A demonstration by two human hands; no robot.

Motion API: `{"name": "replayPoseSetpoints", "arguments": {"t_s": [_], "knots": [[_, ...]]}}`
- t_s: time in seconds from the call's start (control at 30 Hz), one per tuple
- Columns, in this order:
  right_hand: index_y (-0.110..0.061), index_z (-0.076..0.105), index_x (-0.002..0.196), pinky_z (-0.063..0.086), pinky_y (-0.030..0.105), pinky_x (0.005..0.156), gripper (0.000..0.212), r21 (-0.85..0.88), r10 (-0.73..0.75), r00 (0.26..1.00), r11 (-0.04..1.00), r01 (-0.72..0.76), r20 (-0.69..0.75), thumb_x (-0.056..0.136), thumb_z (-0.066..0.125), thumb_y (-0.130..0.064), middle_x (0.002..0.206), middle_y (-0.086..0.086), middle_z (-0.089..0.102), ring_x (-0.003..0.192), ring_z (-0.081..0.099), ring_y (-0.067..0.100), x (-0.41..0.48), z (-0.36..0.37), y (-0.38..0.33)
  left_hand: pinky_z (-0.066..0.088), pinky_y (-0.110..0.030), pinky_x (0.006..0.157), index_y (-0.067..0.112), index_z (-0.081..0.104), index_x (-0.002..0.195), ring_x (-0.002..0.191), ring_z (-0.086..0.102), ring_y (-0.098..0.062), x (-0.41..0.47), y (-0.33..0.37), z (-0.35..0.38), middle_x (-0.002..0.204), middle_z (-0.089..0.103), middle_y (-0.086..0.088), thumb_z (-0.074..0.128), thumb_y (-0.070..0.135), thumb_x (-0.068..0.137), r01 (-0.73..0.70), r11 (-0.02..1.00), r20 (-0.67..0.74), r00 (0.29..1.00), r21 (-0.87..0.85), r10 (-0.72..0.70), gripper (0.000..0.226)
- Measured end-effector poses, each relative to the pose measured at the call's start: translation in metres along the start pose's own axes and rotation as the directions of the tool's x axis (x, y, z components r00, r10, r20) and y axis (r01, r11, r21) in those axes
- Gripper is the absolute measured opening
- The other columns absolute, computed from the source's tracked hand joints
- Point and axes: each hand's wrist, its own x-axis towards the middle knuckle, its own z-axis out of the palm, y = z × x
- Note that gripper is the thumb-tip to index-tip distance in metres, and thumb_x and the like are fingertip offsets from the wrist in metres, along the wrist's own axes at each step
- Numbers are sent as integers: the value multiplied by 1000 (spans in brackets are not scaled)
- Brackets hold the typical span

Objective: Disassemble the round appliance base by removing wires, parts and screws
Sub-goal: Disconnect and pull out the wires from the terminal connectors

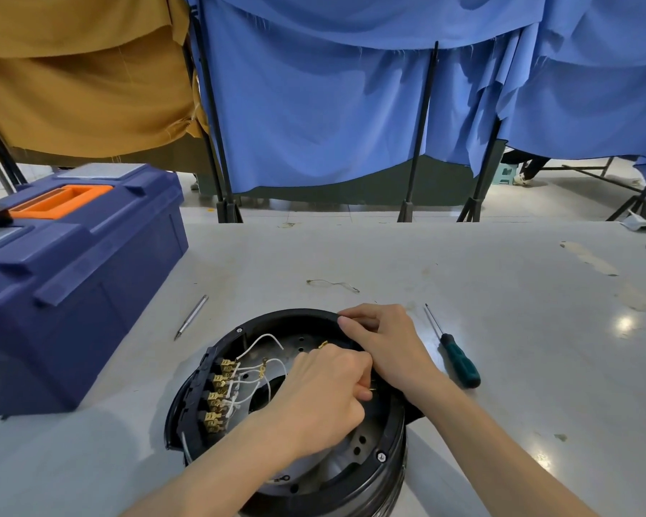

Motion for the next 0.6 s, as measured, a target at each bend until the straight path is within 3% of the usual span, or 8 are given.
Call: {"name": "replayPoseSetpoints", "arguments": {"t_s": [0.13, 0.27, 0.6], "knots": [[-12, 75, 98, 42, 0, 67, 14, 3, -4, 1000, 1000, 4, -3, 91, 64, -18, 89, -6, 73, 84, 63, -9, 1, 0, 1, 30, -32, 65, 27, 38, 68, 83, 57, -20, 3, -1, -1, 79, 62, 8, 50, 3, 74, 5, 1000, 18, 1000, -7, -5, 27], [-13, 75, 99, 42, 0, 68, 15, 14, -3, 1000, 1000, 3, 2, 91, 64, -19, 92, -6, 74, 87, 65, -7, 0, 0, 2, 29, -32, 63, 29, 30, 61, 82, 57, -21, 2, -2, 0, 71, 53, 11, 51, 4, 76, -5, 1000, 27, 1000, -5, 5, 35], [-14, 76, 98, 42, 0, 66, 15, 6, -7, 1000, 1000, 7, -3, 91, 64, -19, 86, -10, 72, 83, 63, -12, -1, -1, 2, 37, -34, 69, 29, 33, 60, 78, 48, -18, 1, 0, -2, 62, 43, 12, 54, 4, 79, 6, 1000, 20, 1000, -8, -6, 38]]}}
